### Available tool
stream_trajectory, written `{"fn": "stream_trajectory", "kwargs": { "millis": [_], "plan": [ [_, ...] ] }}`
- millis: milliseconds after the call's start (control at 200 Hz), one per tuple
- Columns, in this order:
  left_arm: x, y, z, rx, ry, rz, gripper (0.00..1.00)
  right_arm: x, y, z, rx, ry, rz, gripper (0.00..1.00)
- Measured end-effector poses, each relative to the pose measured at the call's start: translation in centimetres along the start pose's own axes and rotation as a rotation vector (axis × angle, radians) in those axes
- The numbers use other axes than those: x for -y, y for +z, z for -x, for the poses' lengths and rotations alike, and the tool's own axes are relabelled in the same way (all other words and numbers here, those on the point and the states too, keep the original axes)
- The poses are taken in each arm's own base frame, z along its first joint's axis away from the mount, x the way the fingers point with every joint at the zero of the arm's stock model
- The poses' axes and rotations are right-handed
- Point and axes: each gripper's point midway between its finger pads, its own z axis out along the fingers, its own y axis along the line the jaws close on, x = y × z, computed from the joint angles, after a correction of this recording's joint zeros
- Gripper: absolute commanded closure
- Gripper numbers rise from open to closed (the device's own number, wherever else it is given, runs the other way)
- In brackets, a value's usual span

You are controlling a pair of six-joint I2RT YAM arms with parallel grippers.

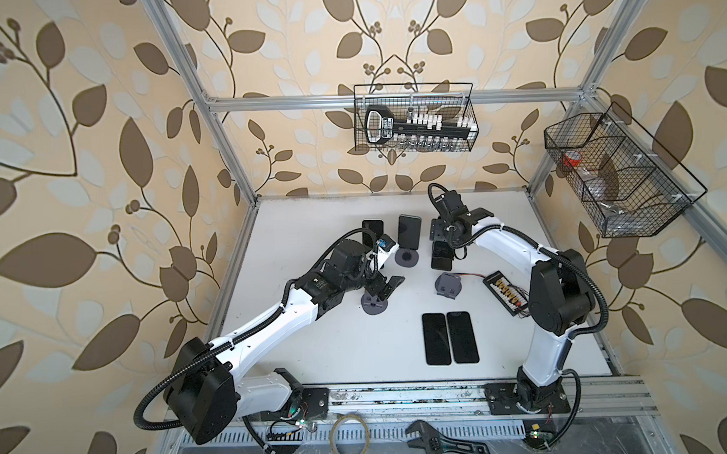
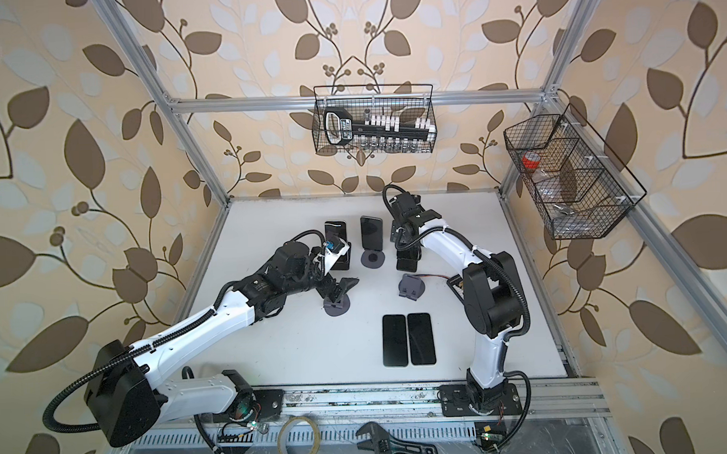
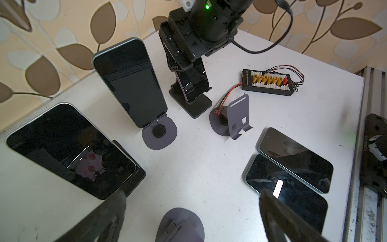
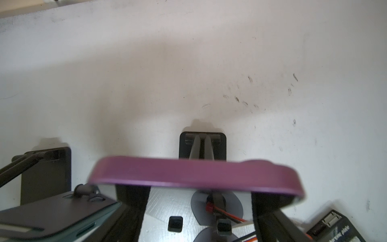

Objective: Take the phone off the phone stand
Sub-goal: 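Close the right gripper on the top edge of the purple-edged phone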

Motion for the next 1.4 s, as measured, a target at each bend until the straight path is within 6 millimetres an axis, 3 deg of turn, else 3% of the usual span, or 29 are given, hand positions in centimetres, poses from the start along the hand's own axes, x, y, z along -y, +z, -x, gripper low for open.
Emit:
{"fn": "stream_trajectory", "kwargs": {
  "millis": [1400],
  "plan": [
    [-0.01,0.00,-0.01,0.000,0.001,0.001,0.01,-0.21,0.53,-0.46,-0.021,-0.009,0.009,0.29]
  ]
}}
